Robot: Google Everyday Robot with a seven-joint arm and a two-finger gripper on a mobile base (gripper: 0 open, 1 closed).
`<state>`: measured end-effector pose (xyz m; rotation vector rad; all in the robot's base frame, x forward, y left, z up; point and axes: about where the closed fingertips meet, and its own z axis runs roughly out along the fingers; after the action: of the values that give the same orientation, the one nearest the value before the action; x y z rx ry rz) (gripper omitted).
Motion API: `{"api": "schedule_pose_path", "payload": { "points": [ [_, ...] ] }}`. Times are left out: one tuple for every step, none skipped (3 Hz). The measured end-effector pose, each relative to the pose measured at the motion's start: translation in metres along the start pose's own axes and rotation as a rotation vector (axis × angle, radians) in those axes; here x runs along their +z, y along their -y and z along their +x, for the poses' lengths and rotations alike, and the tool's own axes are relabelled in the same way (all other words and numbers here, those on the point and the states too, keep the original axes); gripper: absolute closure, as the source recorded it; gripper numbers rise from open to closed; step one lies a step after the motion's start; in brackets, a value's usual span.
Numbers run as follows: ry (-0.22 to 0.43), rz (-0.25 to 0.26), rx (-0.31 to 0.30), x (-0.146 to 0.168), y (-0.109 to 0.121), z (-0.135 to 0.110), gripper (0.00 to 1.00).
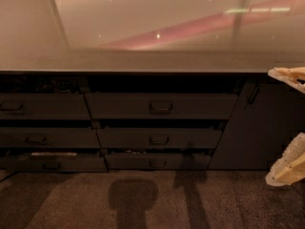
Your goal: Open top drawer
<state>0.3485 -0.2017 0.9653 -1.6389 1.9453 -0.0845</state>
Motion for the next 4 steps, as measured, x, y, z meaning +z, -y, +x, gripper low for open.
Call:
{"api": "schedule_pose_path", "payload": {
  "points": [
    [-0.034,0.019,-0.004,-0.002,0.008,-0.004,0.00],
    [-0.090,0.035,0.040,0.016,0.033,0.020,0.00],
    [-0.131,0.021,0.102,0.044,0.058,0.060,0.00],
    [-0.176,-0.024,0.166,0.071,0.077,0.090,0.00]
  ]
}}
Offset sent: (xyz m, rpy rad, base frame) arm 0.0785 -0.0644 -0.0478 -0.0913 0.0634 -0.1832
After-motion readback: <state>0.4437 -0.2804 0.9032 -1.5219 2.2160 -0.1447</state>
